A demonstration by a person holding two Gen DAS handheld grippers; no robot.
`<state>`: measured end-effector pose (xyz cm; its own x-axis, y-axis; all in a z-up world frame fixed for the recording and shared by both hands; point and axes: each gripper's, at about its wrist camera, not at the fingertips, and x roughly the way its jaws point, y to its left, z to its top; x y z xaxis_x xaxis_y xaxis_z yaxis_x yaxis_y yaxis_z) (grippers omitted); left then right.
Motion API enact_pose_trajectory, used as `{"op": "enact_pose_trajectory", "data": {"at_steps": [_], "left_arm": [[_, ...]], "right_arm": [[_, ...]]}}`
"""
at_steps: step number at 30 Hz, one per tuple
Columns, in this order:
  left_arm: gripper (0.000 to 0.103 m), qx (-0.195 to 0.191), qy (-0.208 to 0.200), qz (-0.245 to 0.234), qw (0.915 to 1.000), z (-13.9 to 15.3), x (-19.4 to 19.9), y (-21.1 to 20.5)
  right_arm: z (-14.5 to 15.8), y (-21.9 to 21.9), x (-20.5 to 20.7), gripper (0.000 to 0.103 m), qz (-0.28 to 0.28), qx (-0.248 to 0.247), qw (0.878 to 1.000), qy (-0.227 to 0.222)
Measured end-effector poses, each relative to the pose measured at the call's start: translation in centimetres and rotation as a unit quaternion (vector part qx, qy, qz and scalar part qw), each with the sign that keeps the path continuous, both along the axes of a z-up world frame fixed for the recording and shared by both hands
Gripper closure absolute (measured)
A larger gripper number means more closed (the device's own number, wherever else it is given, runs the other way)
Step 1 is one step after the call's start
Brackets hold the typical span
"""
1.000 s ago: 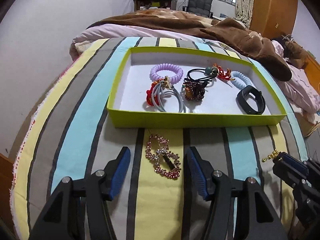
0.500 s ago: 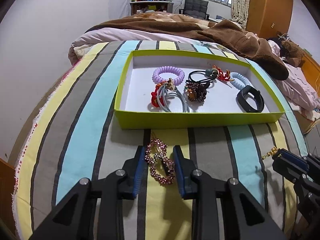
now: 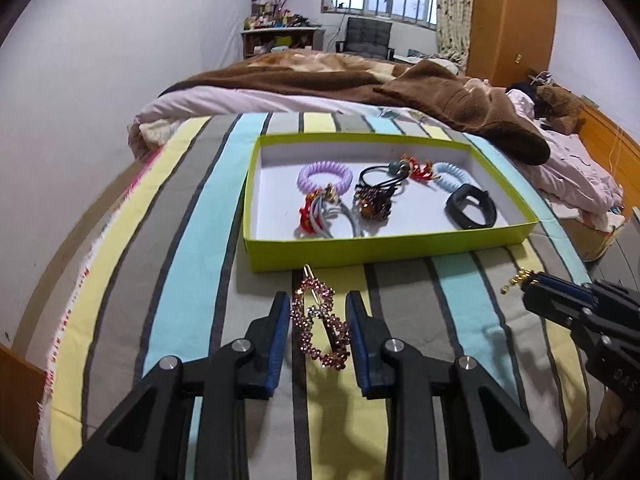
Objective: Organize jewelry
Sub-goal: 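Carry the pink clip and gold ornament into the green box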
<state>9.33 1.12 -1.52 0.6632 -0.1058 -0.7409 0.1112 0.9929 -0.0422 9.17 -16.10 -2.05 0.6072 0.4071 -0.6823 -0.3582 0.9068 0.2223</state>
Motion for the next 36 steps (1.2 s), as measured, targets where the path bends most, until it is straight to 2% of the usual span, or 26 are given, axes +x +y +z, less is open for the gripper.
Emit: {"op": "enact_pose_trajectory", "data": {"at_steps": [9,18,27,36], "left_arm": [[0.073,-0.020,-0.010,-0.022,0.9995,1.9,1.1,0.4],[0.073,-0.014,-0.025,-0.036,0.9989,3.4,4.0,0.5],[0.073,-0.021,-0.016,-0.043,0.9987,3.2,8.6,0.9],[0.073,-0.015,0.002,-0.053,0.9985,1.8,12.2,0.2]], "right_arm": [[1.6,0.4,1.0,0.087,-0.010,0.000,1.000,-0.014],[2.6,0.9,4.7,0.087,-0.015,0.001,1.000,-0.015],[0.8,1.7,9.2,0.087,-0.020,-0.009,1.000,0.010],[-0.6,2.6,11.9,0.087,-0.013,-0.025,0.999,0.020]]}}
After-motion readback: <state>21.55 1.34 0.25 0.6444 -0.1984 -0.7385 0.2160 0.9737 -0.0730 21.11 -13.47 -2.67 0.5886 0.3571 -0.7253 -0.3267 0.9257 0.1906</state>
